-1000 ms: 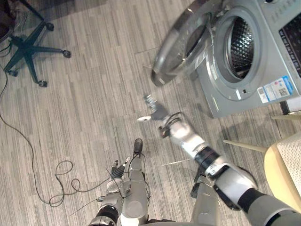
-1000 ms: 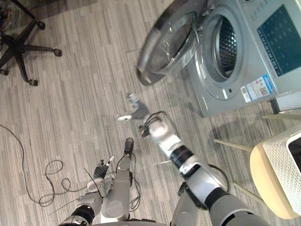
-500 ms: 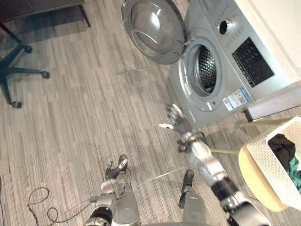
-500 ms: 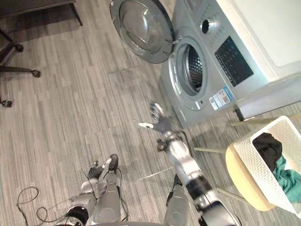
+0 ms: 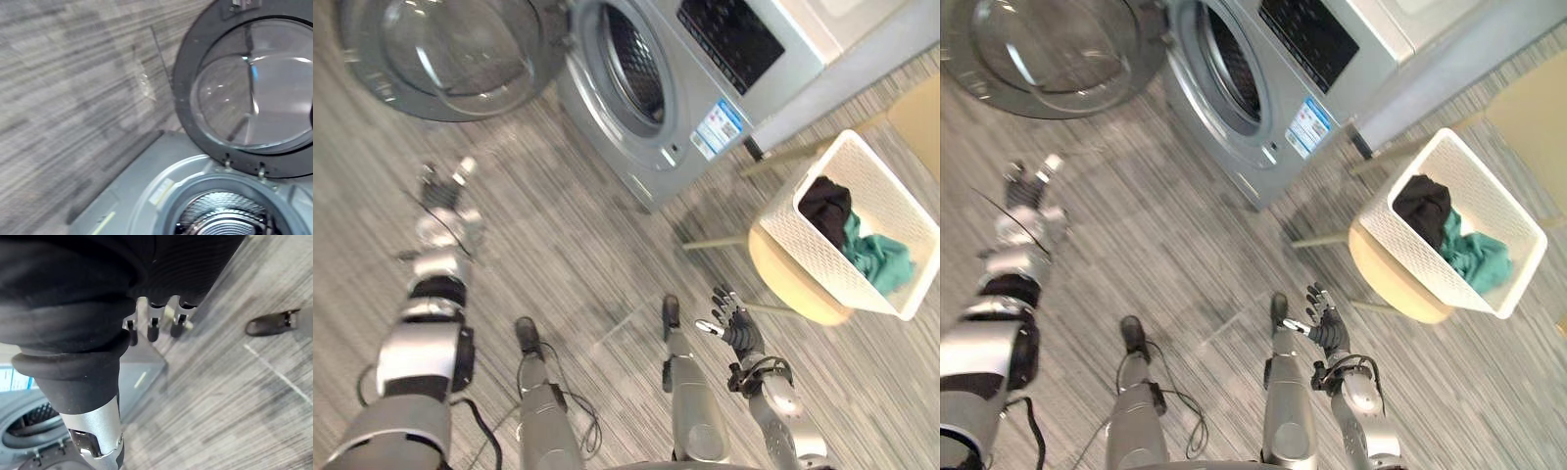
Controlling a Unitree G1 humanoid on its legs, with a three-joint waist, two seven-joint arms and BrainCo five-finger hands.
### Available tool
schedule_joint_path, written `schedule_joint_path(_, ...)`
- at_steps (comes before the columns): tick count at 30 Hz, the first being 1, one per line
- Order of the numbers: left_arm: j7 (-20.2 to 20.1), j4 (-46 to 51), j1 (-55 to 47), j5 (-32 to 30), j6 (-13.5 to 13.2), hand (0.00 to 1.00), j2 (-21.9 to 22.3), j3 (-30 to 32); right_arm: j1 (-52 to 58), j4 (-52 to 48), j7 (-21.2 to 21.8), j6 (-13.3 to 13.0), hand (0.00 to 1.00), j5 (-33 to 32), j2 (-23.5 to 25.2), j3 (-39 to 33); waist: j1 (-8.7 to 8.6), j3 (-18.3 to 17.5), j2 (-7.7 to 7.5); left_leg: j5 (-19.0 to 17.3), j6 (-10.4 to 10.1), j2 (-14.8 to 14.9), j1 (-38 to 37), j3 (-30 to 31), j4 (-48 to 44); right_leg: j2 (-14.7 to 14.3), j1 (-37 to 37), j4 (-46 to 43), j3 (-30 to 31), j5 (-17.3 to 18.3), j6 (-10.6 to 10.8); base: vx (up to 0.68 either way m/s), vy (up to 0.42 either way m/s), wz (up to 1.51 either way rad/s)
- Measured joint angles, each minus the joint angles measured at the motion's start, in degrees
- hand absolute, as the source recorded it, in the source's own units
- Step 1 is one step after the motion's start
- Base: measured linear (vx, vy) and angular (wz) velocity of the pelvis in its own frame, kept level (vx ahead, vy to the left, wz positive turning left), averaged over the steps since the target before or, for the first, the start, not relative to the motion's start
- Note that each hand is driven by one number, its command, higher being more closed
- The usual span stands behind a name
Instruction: Pick up the laundry basket with both hands and put the clothes into the washing machine.
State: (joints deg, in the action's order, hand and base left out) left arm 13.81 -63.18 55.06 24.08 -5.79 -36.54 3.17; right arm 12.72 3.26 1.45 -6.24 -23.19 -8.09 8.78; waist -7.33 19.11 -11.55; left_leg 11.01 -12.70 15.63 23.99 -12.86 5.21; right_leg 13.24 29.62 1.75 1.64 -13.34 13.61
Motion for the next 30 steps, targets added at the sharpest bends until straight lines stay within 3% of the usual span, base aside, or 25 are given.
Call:
schedule_joint_path(6,0.41,2.02,9.51,9.38,-0.71,0.0,1.25,-0.31,7.57,-14.1,-0.24,-1.03,0.0,-1.59,2.8,-0.03,0.17,1.03,-1.32,-1.34,-0.9,6.63,11.15,-0.76,-9.41,-4.35,4.65,0.5,-2.25,-1.0,-0.87,-0.02,-0.032,-0.1)
schedule_joint_path(9,1.84,3.26,10.9,12.78,-0.31,0.0,2.13,-1.76,8.68,-20.84,-0.31,-2.73,0.0,-2.22,3.05,-0.98,1.69,1.61,-1.78,-3.33,-0.77,8.89,16.45,-1.46,-14.21,-5.56,8.04,0.49,-2.81,-1.35,-1.3,-0.07,0.002,-0.2)
schedule_joint_path(14,4.39,10.85,13.19,18.29,0.09,0.0,1.19,-3.01,10.32,-22.88,-1.21,-4.22,0.0,-3.49,2.59,-1.3,2.07,4.51,-1.15,-7.99,0.21,12.35,26.61,0.36,-26.09,-7.14,11.32,0.56,-3.81,-2.2,-2.33,-0.09,0.049,-0.13)
schedule_joint_path(21,7.65,20.45,15.09,20.35,-1.72,0.0,-2.94,-0.36,15.61,-22.56,-1.17,-4.48,0.0,-3.95,2.54,-1.17,2.64,5.23,-0.12,-11.12,0.99,13.26,32.03,1.95,-33.47,-6.89,12.31,0.32,-4.8,-2.32,-2.47,-0.09,0.049,-0.02)
schedule_joint_path(25,7.69,23.32,16.1,20.14,-3.54,0.0,-5.26,3.43,16.28,-22.42,-0.36,-4.49,0.0,-3.96,0.18,-1.1,3.67,5.89,1.04,-11.1,1.01,12.94,31.54,1.61,-33.55,-6.5,12.13,-0.39,-5.25,-2.26,-2.5,-0.07,0.028,0.05)
schedule_joint_path(29,7.88,23.34,15.45,19.87,-3.53,0.0,-5.4,6.6,16.26,-20.51,0.06,-4.5,0.0,-3.97,-1.67,-1.04,4.03,6.34,1.83,-11.13,1.02,11.98,29.2,1.41,-32.99,-5.43,11.45,-3.71,-6.12,-0.21,-2.88,-0.08,0.027,0.16)
schedule_joint_path(30,7.81,23.39,14.73,19.35,-3.59,0.0,-5.4,6.77,16.32,-19.67,0.03,-4.43,0.0,-3.97,-1.71,-1.03,4.17,6.26,2.13,-11.85,1.43,11.55,28.18,1.32,-31.56,-4.94,10.69,-3.81,-6.37,0.48,-2.13,-0.07,0.021,0.21)
